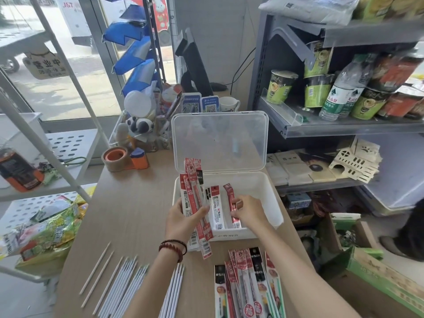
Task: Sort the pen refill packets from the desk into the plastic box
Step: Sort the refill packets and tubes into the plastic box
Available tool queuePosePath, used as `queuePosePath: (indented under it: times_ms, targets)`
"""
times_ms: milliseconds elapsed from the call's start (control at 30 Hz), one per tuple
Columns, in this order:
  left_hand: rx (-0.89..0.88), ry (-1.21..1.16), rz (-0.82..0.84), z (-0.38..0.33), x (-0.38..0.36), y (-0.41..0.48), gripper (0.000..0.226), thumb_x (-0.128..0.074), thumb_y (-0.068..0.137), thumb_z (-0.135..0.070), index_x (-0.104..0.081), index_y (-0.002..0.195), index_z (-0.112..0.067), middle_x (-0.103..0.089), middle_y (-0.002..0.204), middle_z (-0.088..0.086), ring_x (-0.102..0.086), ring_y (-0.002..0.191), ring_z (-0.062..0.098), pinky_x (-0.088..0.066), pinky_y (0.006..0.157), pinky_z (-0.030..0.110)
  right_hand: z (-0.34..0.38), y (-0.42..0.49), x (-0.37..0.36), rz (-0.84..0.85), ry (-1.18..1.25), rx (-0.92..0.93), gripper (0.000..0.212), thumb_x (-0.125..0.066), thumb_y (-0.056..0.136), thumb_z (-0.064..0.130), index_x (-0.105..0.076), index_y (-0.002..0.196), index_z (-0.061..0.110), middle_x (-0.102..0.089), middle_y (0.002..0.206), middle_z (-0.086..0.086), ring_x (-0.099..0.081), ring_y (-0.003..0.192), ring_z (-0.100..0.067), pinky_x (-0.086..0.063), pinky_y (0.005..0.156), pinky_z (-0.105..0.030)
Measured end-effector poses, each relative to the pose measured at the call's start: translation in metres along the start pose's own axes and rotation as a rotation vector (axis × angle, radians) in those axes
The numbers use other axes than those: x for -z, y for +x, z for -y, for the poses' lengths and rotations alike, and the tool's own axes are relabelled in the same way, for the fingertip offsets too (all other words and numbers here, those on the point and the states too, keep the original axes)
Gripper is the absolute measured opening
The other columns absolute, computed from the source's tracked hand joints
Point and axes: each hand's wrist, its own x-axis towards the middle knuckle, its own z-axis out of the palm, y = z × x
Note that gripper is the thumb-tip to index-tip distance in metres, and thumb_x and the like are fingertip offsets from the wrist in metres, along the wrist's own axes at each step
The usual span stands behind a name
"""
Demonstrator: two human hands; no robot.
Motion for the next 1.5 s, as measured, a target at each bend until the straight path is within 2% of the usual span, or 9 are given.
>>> queuePosePath:
  times_ms: [67, 267, 533, 633, 800, 900, 1100, 1400, 1500]
  targets:
    - [0.001, 0.009, -0.006, 0.001, 0.003, 0.001, 0.034, -0.076, 0.074, -0.024, -0.059, 0.104, -0.019, -0.067, 0.092, -0.008, -0.064, 0.08, 0.001, -0.048, 0.054, 0.009, 0.0, 0.001, -0.001, -0.002, -0.042, -0.018, 0.039, -0.078, 0.08, 0.014, -0.065, 0.117, 0.017, -0.068, 0.107, -0.004, -0.064, 0.081, -0.014, -0.056, 0.084, -0.034]
    - [-0.016, 0.031, -0.023, 0.0, 0.006, 0.001, 0.033, -0.077, 0.074, -0.023, -0.059, 0.101, -0.02, -0.065, 0.086, -0.011, -0.063, 0.076, -0.001, -0.046, 0.053, 0.009, 0.004, -0.006, 0.001, 0.032, -0.116, 0.132, 0.043, -0.079, 0.078, 0.018, -0.066, 0.119, 0.021, -0.058, 0.119, 0.001, -0.058, 0.106, -0.015, -0.048, 0.092, -0.027]
    - [-0.011, -0.043, -0.057, 0.004, 0.009, -0.002, 0.027, -0.075, 0.075, -0.021, -0.06, 0.096, -0.015, -0.068, 0.087, -0.003, -0.064, 0.075, 0.004, -0.047, 0.049, 0.009, 0.017, -0.007, 0.005, 0.161, -0.347, 0.174, 0.051, -0.073, 0.073, 0.024, -0.063, 0.123, 0.03, -0.067, 0.116, 0.008, -0.061, 0.107, -0.015, -0.051, 0.093, -0.037]
    - [-0.003, -0.079, -0.07, 0.004, 0.011, -0.002, 0.022, -0.075, 0.076, -0.022, -0.06, 0.092, -0.016, -0.068, 0.087, 0.0, -0.066, 0.076, 0.008, -0.047, 0.055, 0.014, 0.022, -0.007, 0.006, 0.176, -0.384, 0.164, 0.052, -0.069, 0.073, 0.023, -0.061, 0.124, 0.031, -0.067, 0.115, 0.008, -0.06, 0.109, -0.015, -0.048, 0.094, -0.036]
    - [-0.003, -0.101, -0.071, 0.007, 0.011, 0.0, 0.022, -0.075, 0.075, -0.021, -0.06, 0.091, -0.018, -0.069, 0.087, 0.001, -0.067, 0.078, 0.011, -0.048, 0.058, 0.018, 0.024, -0.001, -0.004, 0.18, -0.16, 0.089, 0.039, -0.066, 0.083, 0.023, -0.062, 0.122, 0.022, -0.068, 0.116, 0.003, -0.063, 0.103, -0.014, -0.053, 0.094, -0.034]
    - [0.005, -0.099, -0.072, 0.007, 0.011, 0.0, 0.022, -0.075, 0.075, -0.021, -0.06, 0.09, -0.019, -0.069, 0.086, 0.0, -0.067, 0.075, 0.009, -0.048, 0.054, 0.014, 0.025, 0.0, 0.0, 0.198, -0.062, 0.069, 0.048, -0.072, 0.084, 0.035, -0.058, 0.126, 0.016, -0.066, 0.117, -0.003, -0.063, 0.104, -0.016, -0.052, 0.092, -0.031]
    - [0.012, -0.104, -0.062, 0.008, 0.012, -0.001, 0.021, -0.075, 0.075, -0.022, -0.06, 0.089, -0.018, -0.069, 0.086, 0.001, -0.067, 0.075, 0.01, -0.048, 0.054, 0.014, 0.028, -0.005, -0.008, 0.203, -0.046, 0.002, 0.066, -0.085, 0.071, 0.021, -0.056, 0.13, 0.013, -0.068, 0.114, -0.006, -0.067, 0.099, -0.018, -0.055, 0.09, -0.034]
    - [-0.006, -0.082, -0.057, 0.01, 0.011, 0.001, 0.022, -0.076, 0.074, -0.023, -0.061, 0.09, -0.018, -0.07, 0.085, 0.0, -0.068, 0.074, 0.008, -0.05, 0.054, 0.013, 0.038, -0.007, -0.023, 0.138, -0.013, -0.083, 0.064, -0.087, 0.069, 0.019, -0.058, 0.126, 0.014, -0.065, 0.12, -0.007, -0.065, 0.102, -0.019, -0.052, 0.087, -0.027]
    - [-0.003, -0.074, -0.065, 0.012, 0.011, 0.002, 0.025, -0.077, 0.073, -0.025, -0.062, 0.091, -0.017, -0.07, 0.084, 0.0, -0.068, 0.075, 0.011, -0.05, 0.058, 0.018, 0.038, -0.008, -0.022, 0.18, 0.0, -0.048, 0.065, -0.085, 0.071, 0.025, -0.057, 0.129, 0.014, -0.062, 0.125, -0.008, -0.064, 0.108, -0.021, -0.051, 0.095, -0.031]
